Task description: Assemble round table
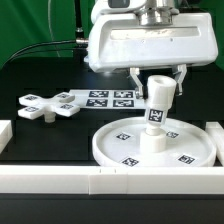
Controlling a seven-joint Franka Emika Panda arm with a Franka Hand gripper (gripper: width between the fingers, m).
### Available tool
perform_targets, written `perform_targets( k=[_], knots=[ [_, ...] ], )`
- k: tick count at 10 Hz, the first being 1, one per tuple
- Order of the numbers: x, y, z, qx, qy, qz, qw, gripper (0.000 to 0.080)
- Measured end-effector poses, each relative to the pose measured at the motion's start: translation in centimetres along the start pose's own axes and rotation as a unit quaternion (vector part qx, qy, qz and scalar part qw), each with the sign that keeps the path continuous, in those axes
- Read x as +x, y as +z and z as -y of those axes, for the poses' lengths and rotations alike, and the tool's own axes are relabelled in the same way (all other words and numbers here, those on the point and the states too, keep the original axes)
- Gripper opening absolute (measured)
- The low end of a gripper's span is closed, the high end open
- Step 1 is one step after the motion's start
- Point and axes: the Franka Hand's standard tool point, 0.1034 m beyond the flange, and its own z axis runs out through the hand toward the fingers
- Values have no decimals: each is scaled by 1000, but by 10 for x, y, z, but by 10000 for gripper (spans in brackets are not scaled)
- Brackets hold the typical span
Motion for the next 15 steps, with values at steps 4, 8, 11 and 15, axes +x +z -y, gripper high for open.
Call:
perform_targets(
  k=[4,8,11,15],
  knots=[
    [-7,7,4,4,0,7,1000,409],
    [-9,10,2,0,3,-2,1000,409],
    [-9,10,2,1,3,-2,1000,480],
    [-1,-1,-7,-5,-2,-4,1000,648]
  ],
)
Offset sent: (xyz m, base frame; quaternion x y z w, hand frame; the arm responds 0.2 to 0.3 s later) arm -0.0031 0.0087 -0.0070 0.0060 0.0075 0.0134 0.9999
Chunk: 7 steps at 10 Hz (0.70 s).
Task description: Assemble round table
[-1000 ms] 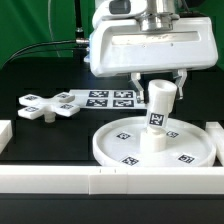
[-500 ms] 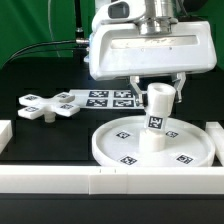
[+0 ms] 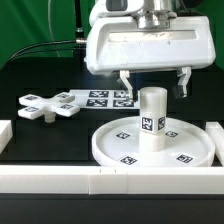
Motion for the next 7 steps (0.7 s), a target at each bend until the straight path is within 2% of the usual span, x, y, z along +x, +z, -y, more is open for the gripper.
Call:
perform_targets(
  k=[2,3,7],
  knots=[
    [10,-17,-6,0,-2,13,1000,649],
    [18,-25,-5,0,-6,10,1000,649],
    [14,-22,-4,1,-6,13,1000,649]
  ],
)
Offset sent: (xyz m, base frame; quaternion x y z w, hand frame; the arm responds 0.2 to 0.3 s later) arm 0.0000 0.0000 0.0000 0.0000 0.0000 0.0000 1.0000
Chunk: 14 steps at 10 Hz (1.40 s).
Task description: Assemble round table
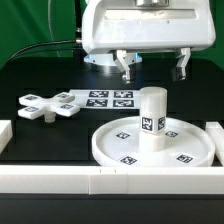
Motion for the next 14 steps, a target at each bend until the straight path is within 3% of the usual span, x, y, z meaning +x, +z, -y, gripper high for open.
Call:
perform_targets(
  k=[2,4,6,8,11,14],
  knots=[
    [-1,1,4,7,-2,14,1000,649],
    [-6,5,7,29,-4,71,997,649],
    [-7,4,19,58,8,143,988,649],
    [-10,3,25,74,5,187,980,649],
    [-8,6,13,60,-58,211,974,649],
    [-17,10,12,60,-63,205,975,649]
  ],
)
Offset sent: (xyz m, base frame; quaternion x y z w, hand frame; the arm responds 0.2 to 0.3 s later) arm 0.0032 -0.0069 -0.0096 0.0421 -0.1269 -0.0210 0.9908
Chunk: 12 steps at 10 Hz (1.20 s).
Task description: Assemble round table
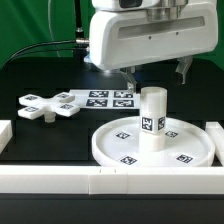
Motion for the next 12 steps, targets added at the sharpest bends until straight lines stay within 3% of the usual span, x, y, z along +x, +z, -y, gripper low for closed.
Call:
perform_targets(
  k=[7,11,12],
  knots=[
    [5,14,-1,0,-62,-7,998,649],
    [-2,19,-3,4,-59,-2,998,649],
    [-1,19,-2,4,-60,-2,998,541]
  ],
)
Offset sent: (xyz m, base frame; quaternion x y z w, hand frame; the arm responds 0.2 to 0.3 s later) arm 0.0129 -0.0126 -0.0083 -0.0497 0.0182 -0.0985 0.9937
